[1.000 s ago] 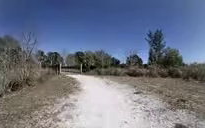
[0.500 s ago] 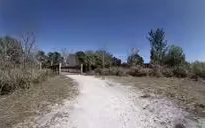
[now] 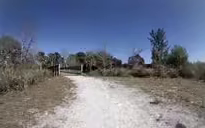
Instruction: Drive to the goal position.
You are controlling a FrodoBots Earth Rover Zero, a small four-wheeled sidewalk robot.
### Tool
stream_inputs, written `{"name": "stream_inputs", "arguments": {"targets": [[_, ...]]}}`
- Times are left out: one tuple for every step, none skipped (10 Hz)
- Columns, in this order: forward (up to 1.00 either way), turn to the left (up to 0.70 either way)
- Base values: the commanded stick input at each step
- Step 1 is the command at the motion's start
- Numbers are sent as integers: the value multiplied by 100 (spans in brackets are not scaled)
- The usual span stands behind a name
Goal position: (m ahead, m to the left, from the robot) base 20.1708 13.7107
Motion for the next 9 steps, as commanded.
{"name": "stream_inputs", "arguments": {"targets": [[70, 0], [70, 0], [70, 0], [70, 0], [70, 0], [70, 0], [70, 0], [70, 0], [70, 0]]}}
